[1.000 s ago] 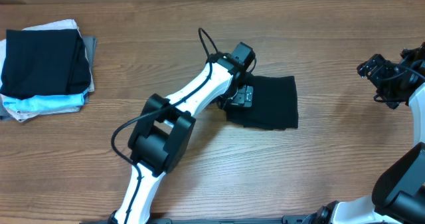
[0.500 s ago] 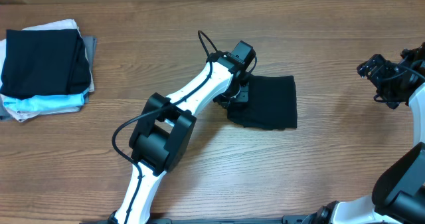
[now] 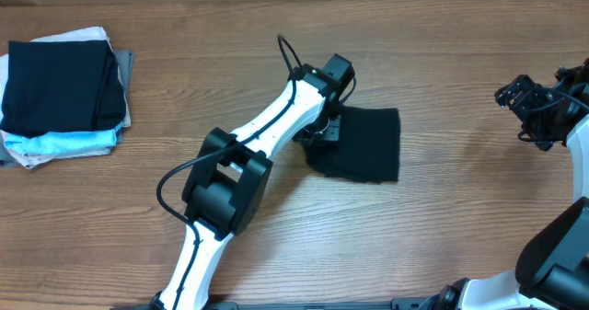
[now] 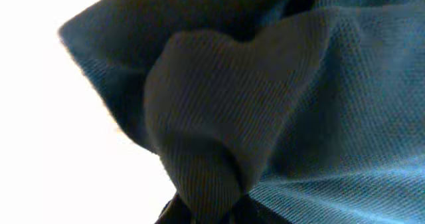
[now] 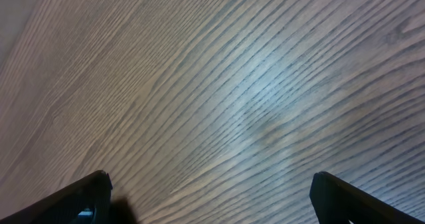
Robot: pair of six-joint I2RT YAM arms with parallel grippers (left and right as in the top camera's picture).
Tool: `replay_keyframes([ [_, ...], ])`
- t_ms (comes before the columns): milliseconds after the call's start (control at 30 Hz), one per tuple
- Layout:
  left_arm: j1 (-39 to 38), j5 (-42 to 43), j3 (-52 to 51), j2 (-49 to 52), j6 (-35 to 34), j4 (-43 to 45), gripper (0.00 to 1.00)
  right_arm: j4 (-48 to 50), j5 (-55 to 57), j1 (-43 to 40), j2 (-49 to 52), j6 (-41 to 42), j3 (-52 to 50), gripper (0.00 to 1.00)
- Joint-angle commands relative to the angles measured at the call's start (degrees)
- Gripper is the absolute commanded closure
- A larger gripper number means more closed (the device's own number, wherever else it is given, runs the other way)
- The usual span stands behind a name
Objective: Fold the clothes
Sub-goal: 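Grasp the folded black polo with the left gripper and lift it toward the stack, then carry the polo left and lower it onto the clothes stack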
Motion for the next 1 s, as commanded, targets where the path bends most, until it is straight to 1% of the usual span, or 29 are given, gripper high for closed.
replay_keyframes([
  [0,1.6,-10.4,6.6,-1.2,1.6,-2.2,0.96,0.3,0.2,-0.1,-0.5,-0.2,0.6,0.0],
  [200,4.4,-13.2,14.5,-5.0,3.0,-5.2,0.96,0.3,0.2,-0.1,-0.5,-0.2,0.6,0.0],
  [400,11.8,-12.9,20.2,-6.5,3.0,-6.9,0.96,0.3,0.2,-0.1,-0.5,-0.2,0.6,0.0],
  [600,19.5,-13.0,26.4,-6.5,5.3,-9.6,0.96,0.3,0.2,-0.1,-0.5,-0.2,0.6,0.0],
  [733,23.7,-12.9,31.4,-6.5,5.0,-9.5,0.96,0.3,0.2,-0.1,-0.5,-0.2,0.6,0.0],
  [867,28.8,-10.7,36.1,-6.5,4.1,-8.3,0.96,0.3,0.2,-0.1,-0.5,-0.2,0.6,0.0],
  [967,33.2,-7.6,39.3,-6.5,3.6,-7.7,0.96,0.3,0.2,-0.1,-0.5,-0.2,0.6,0.0],
])
